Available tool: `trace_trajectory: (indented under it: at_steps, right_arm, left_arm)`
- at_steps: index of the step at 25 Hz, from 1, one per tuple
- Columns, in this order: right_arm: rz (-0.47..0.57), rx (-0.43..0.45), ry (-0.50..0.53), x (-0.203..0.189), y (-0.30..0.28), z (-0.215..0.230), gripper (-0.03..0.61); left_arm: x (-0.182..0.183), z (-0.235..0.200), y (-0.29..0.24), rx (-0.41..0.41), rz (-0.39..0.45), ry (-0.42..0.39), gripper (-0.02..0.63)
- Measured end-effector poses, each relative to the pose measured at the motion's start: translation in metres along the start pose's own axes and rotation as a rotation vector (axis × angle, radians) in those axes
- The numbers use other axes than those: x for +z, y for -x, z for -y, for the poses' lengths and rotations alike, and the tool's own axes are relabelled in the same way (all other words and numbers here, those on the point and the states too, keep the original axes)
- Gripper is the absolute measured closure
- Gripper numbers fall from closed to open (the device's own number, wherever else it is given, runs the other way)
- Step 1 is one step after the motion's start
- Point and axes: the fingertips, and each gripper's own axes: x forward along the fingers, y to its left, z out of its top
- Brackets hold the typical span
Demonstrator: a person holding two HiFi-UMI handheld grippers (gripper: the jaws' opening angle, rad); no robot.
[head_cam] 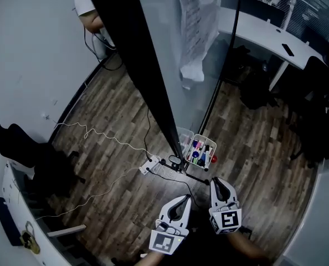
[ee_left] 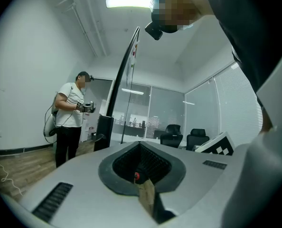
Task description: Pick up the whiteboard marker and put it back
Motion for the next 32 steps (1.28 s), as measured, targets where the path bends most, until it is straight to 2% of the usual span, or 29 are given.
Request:
trace_trajectory:
  at_steps: [4,9,16,23,32]
  right_arm:
    - [-0.034,-0.018,-0.003,-0.012,-0.013,0.001,0.555]
    - [-0.059,-0.017,-0.002,-0.022,-0.027,0.000,0.497]
    - [-0.098,-0.006,-0.008,-0.031,-0.043,-0.003,0.466]
    - [-0.143,-0.035,0.023,-0.053,-0.051,0.006,0.457]
    - [-0.136,-0.046,0.025,-0.045,-0.059,0.006,0.458]
  left_arm:
    - [-0.008,-0.005,-0.003,-0.008,-0.024,0.014,0.606]
    - [-0.007,-0.012,-0.006,-0.002,-0.023,0.022,0.606]
    - [-0.013,-0.018,-0.007,0.018,-0.036,0.046,0.606]
    - [-0.016,-0.022,-0.008,0.025,-0.052,0.049,0.606]
    - [-0.016,-0.025,-0.012,0.029,-0.054,0.047,0.606]
